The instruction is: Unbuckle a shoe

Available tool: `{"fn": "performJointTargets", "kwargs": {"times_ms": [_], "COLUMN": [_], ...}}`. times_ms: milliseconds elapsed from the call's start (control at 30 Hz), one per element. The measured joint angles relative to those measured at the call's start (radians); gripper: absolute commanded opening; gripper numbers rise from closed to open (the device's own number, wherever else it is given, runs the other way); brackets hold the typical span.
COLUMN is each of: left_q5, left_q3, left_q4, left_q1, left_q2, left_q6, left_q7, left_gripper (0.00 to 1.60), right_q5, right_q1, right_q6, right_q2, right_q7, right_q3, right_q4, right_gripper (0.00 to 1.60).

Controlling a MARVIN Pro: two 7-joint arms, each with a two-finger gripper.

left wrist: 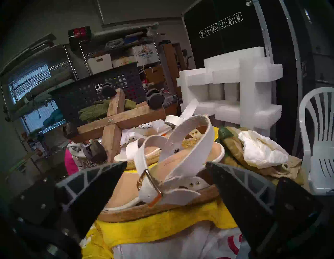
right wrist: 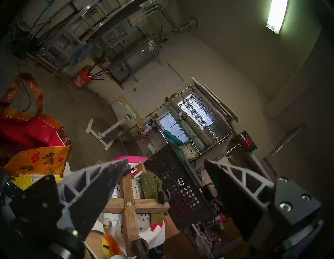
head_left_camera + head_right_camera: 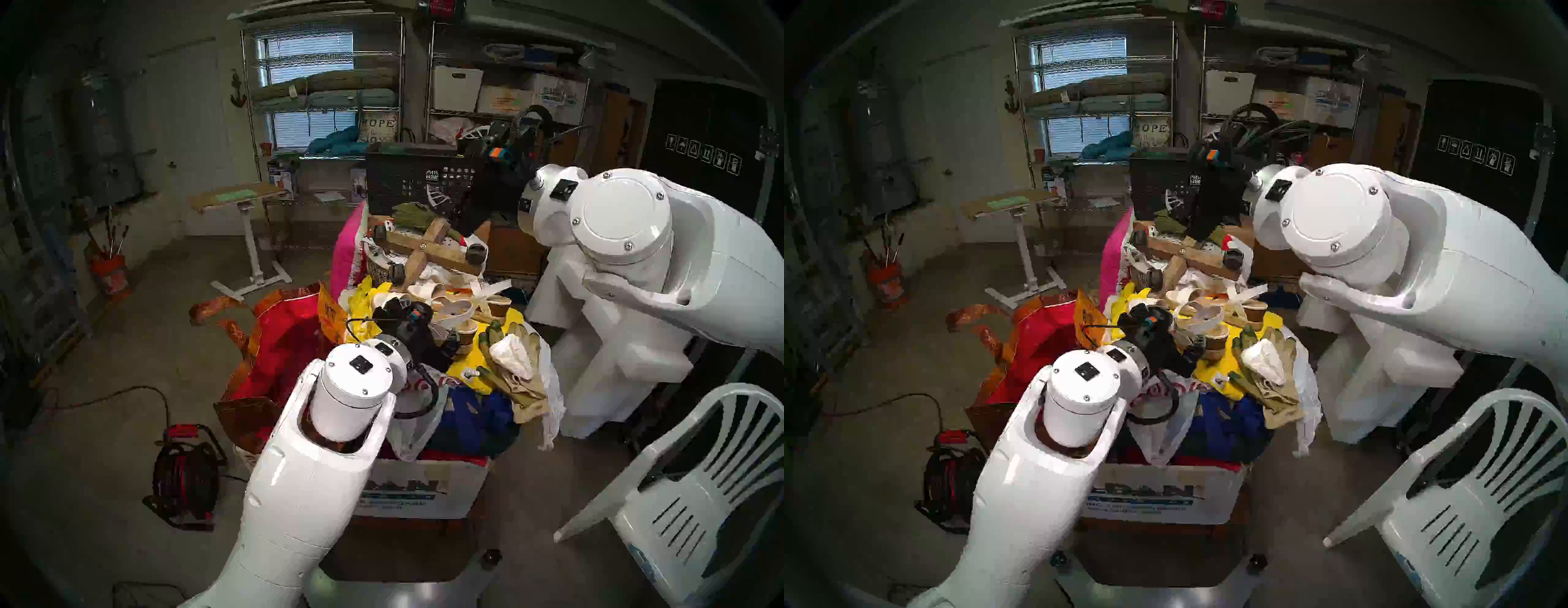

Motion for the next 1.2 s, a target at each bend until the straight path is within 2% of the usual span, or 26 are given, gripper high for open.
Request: {"fn": "performJointTargets", "kwargs": {"times_ms": [100,133,167,200,233,433,467,533,667,867,1200], "left_q5": [-0.005,-0.007,-0.008,-0.009,-0.009,-0.013,-0.014,-0.015,-0.021,-0.039,-0.077], "left_q3": [0.005,0.006,0.007,0.008,0.009,0.012,0.013,0.014,0.011,-0.016,-0.088], "left_q4": [0.001,0.001,0.001,0.001,0.001,-0.002,-0.003,-0.004,-0.007,0.005,0.081], "left_q1": [-0.005,-0.006,-0.006,-0.007,-0.007,-0.008,-0.009,-0.009,-0.012,-0.042,-0.136], "left_q2": [-0.001,-0.002,-0.002,-0.002,-0.002,-0.002,-0.002,-0.001,0.005,0.037,0.116], "left_q6": [0.014,0.017,0.020,0.021,0.023,0.033,0.033,0.032,0.025,-0.004,-0.109], "left_q7": [-0.001,-0.001,-0.002,-0.002,-0.002,-0.002,-0.002,-0.002,-0.015,-0.078,-0.255], "left_gripper": [0.90,0.90,0.76,0.76,0.63,0.54,0.16,0.00,0.00,0.00,0.00], "right_q5": [0.000,0.000,0.000,0.000,0.000,0.000,0.000,0.000,0.000,0.000,-0.001], "right_q1": [0.000,0.000,0.000,0.000,0.000,0.000,0.000,0.000,0.000,0.000,0.000], "right_q6": [0.000,0.000,0.000,0.000,0.000,0.000,0.000,0.000,0.000,0.000,0.000], "right_q2": [0.000,0.000,0.000,0.000,0.000,0.000,0.000,0.000,0.000,0.000,0.000], "right_q7": [0.000,0.000,0.000,0.000,0.000,0.000,0.000,0.000,0.000,0.000,0.000], "right_q3": [0.000,0.000,0.000,0.000,0.000,0.000,0.000,0.000,0.000,0.000,0.000], "right_q4": [0.000,0.000,0.000,0.000,0.000,0.000,0.000,0.000,0.000,0.000,0.000], "right_gripper": [1.60,1.60,1.60,1.60,1.60,1.60,1.60,1.60,1.60,1.60,1.60]}}
